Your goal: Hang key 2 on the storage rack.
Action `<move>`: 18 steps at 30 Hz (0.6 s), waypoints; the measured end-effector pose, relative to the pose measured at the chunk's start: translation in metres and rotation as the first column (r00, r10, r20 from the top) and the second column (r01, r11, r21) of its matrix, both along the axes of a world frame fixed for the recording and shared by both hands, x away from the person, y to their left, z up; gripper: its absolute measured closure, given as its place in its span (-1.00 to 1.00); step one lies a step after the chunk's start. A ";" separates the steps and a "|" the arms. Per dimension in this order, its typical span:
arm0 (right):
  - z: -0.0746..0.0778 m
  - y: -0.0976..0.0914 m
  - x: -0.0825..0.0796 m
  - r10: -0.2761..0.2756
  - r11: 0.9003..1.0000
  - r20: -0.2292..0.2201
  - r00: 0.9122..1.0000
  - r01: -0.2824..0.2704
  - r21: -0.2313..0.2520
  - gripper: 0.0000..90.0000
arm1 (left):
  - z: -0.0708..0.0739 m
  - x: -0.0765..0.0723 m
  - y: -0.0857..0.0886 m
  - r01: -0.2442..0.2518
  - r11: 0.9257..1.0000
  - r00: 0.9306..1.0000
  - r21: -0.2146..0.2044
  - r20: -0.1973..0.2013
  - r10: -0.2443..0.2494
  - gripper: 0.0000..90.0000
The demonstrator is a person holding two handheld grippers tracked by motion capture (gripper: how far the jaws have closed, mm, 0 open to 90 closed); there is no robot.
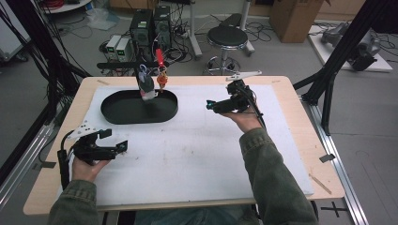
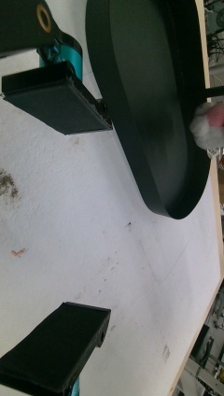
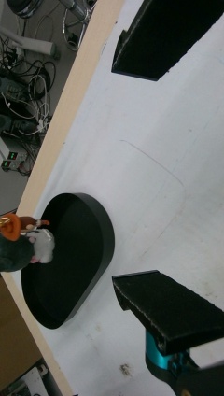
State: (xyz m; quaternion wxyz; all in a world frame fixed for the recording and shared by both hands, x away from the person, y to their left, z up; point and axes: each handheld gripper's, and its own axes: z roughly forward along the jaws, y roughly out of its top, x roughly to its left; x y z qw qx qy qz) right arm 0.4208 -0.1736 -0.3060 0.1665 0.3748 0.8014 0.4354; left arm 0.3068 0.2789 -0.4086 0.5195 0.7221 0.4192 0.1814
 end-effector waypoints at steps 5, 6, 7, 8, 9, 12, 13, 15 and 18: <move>-0.008 -0.011 -0.004 -0.014 1.000 -0.004 1.000 0.014 -0.009 -0.98 | 0.000 0.000 0.000 0.001 1.000 1.000 0.001 -0.003 -0.001 -0.79; -0.010 -0.013 -0.005 -0.018 1.000 -0.004 1.000 0.018 -0.008 -0.98 | 0.000 0.000 0.000 0.000 1.000 1.000 0.002 -0.003 0.000 -0.79; -0.012 -0.016 -0.006 -0.021 1.000 -0.001 1.000 0.021 -0.004 -0.98 | 0.000 0.000 0.000 0.000 1.000 1.000 0.002 -0.004 0.000 -0.79; -0.014 -0.018 -0.007 -0.024 1.000 -0.006 1.000 0.024 -0.003 -0.98 | 0.000 0.000 0.000 0.001 1.000 1.000 0.004 -0.004 -0.001 -0.79; -0.016 -0.020 -0.008 -0.028 1.000 -0.009 1.000 0.028 -0.002 -0.98 | 0.000 0.000 0.000 0.001 1.000 1.000 0.003 -0.004 -0.001 -0.79; -0.021 -0.025 -0.011 -0.031 1.000 -0.006 0.999 0.031 0.001 -0.98 | -0.001 0.000 -0.001 0.000 1.000 1.000 0.005 -0.005 0.000 -0.79; -0.024 -0.027 -0.013 -0.034 0.999 -0.010 0.999 0.034 0.007 -0.98 | -0.001 0.000 -0.001 0.000 1.000 1.000 0.007 -0.004 0.000 -0.79; -0.027 -0.031 -0.015 -0.039 0.999 -0.003 0.999 0.040 0.012 -0.98 | -0.001 0.000 -0.001 0.001 1.000 1.000 0.010 -0.006 -0.001 -0.79; -0.032 -0.037 -0.019 -0.035 0.999 0.010 0.999 0.035 0.023 -0.98 | 0.000 0.000 0.000 0.000 1.000 1.000 0.013 -0.007 0.000 -0.79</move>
